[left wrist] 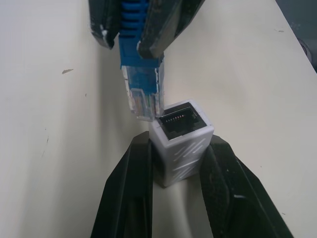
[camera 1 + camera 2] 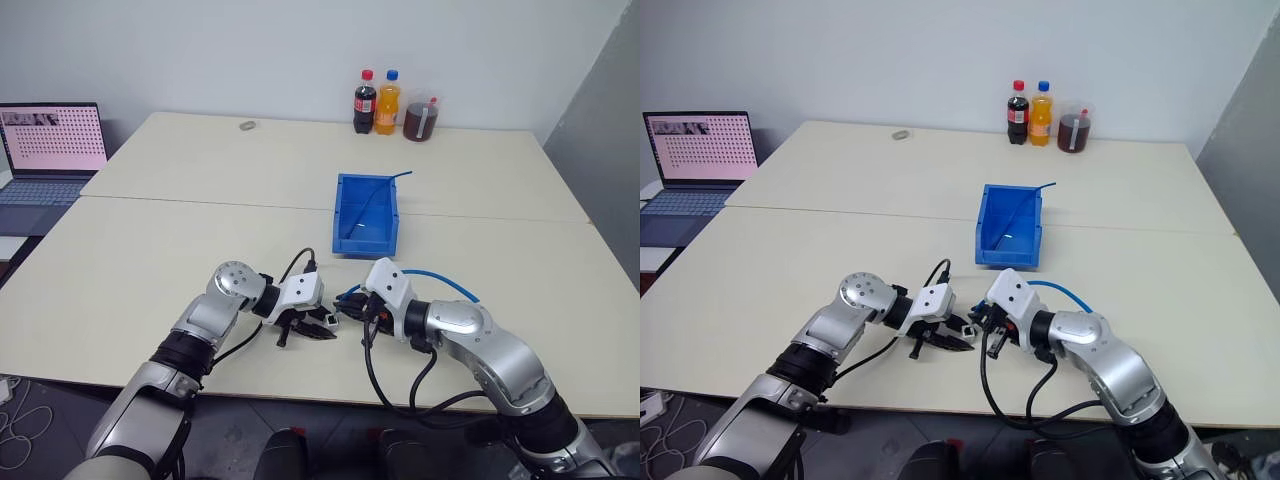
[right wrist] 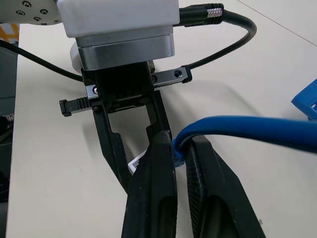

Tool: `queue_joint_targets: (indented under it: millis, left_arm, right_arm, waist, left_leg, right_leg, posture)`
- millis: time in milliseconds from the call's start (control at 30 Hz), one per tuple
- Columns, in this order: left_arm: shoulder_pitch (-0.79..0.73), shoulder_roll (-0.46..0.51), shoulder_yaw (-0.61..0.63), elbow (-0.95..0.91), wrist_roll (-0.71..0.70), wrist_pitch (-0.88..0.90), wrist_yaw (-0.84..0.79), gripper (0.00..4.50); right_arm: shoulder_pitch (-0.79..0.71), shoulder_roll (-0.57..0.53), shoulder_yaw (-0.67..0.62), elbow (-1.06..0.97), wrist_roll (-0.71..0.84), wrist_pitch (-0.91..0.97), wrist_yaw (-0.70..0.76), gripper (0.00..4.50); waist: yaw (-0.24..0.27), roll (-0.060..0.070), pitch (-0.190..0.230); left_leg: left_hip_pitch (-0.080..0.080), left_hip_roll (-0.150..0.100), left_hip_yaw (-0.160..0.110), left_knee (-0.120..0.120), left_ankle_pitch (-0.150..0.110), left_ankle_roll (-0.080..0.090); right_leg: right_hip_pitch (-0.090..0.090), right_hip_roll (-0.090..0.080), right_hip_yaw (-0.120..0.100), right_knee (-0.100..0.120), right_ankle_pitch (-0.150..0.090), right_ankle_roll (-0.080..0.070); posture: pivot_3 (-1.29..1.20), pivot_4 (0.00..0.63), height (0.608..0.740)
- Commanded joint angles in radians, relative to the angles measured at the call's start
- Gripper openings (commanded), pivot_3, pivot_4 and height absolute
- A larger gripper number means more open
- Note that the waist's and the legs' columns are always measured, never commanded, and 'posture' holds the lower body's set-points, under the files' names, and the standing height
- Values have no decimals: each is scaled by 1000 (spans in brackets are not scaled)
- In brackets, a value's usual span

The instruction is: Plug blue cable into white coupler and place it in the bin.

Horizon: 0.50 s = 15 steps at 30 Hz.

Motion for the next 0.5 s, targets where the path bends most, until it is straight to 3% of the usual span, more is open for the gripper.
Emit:
queue_joint_targets:
  millis: [33, 500]
  left_arm:
    - [17, -8, -42, 23, 30, 12, -11, 972]
    - [11, -2, -45, 37, 34, -3, -30, 972]
  right_arm:
    - [11, -13, 9, -34, 14, -26, 30, 4]
    - [-2, -48, 30, 47, -37, -199, 99, 3]
  waist:
    - [0, 0, 0]
    - [-1, 0, 0]
  left_leg:
    - [0, 0, 0, 0, 0, 0]
    - [0, 0, 0, 0, 0, 0]
  right_leg:
    - [0, 0, 0, 0, 0, 0]
    - [0, 0, 0, 0, 0, 0]
  posture:
    - [0, 150, 740]
    - [0, 150, 740]
